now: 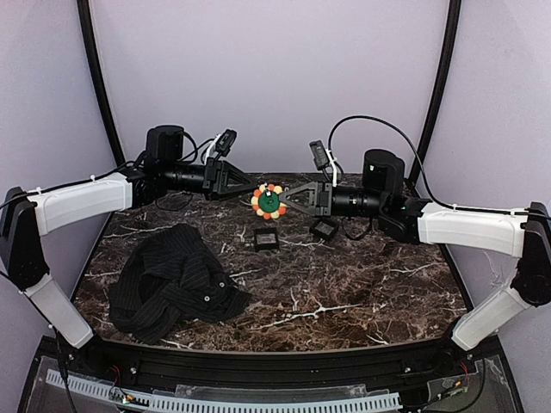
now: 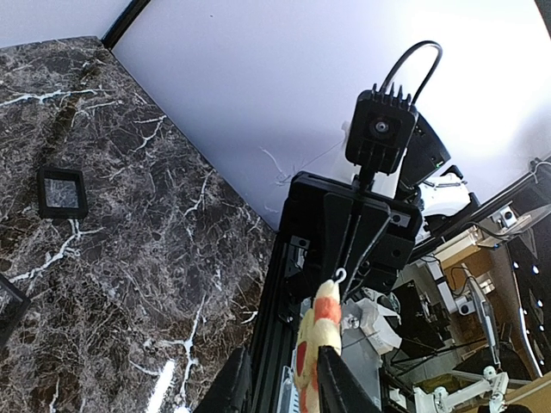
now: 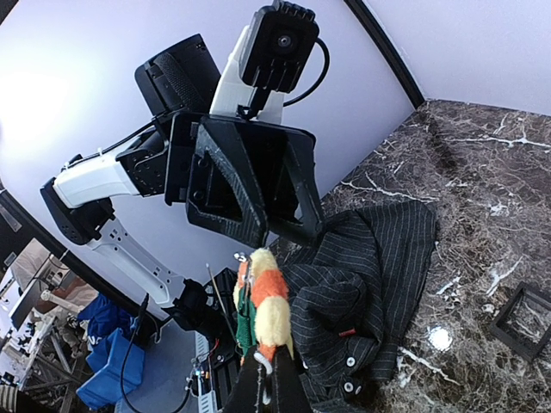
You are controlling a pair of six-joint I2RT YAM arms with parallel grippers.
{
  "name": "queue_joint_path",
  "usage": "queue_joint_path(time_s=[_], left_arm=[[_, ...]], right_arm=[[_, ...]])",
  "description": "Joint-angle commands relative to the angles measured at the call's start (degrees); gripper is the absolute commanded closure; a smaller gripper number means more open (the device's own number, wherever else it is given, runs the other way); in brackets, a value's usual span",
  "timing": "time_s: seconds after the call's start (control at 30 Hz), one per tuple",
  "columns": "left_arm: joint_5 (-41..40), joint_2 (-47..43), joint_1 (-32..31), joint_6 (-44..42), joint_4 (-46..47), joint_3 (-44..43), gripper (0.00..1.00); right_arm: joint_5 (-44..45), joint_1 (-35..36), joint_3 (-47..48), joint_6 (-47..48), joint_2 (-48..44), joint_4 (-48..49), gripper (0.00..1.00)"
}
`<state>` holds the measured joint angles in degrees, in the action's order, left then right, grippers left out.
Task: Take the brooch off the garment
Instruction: Pass from the right arm to the left
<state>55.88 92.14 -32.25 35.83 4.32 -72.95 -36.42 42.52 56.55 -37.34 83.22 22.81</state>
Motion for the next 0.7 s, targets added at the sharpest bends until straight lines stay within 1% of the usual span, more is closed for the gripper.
queue_joint_path(time_s=[0.0, 0.13, 0.17, 0.3, 0.4, 0.53, 0.6, 0.63, 0.67], left_arm=[[0.77, -1.41, 0.01, 0.9, 3.36, 1.28, 0.68], [3.19, -2.37, -0.19, 3.07, 9.04, 2.87, 0.59], [3.74, -2.43, -0.32, 3.04, 9.22, 2.88, 0.57], [4.27, -1.91, -1.12, 1.5, 6.81, 1.58, 0.53], [4.48, -1.27, -1.54, 0.37, 4.78, 0.56, 0.52], [4.94, -0.86, -1.95, 0.06, 4.35, 0.09, 0.55], [5.14, -0.7, -2.14, -0.04, 4.31, -0.13, 0.62], [5.26, -0.68, -2.25, -0.1, 4.35, -0.23, 0.72], [5.51, -0.66, -2.32, -0.13, 4.46, -0.25, 0.75]], right_arm=[[-0.17, 0.54, 0.52, 1.04, -1.04, 1.11, 1.0], [0.2, 0.63, 0.49, 0.87, -1.14, 1.66, 1.0], [0.14, 0.58, 0.49, 0.76, -1.01, 1.93, 1.0], [-0.01, 0.65, 0.45, 0.26, -0.87, 2.66, 1.0], [0.19, 0.62, 0.66, 0.24, -0.92, 2.92, 1.0], [0.3, 0.63, 0.59, 0.13, -0.95, 3.11, 1.0], [0.38, 0.63, 0.59, 0.07, -0.89, 3.06, 1.0], [0.47, 0.63, 0.58, 0.07, -0.89, 3.06, 1.0], [0.52, 0.63, 0.53, 0.08, -0.95, 3.11, 1.0]])
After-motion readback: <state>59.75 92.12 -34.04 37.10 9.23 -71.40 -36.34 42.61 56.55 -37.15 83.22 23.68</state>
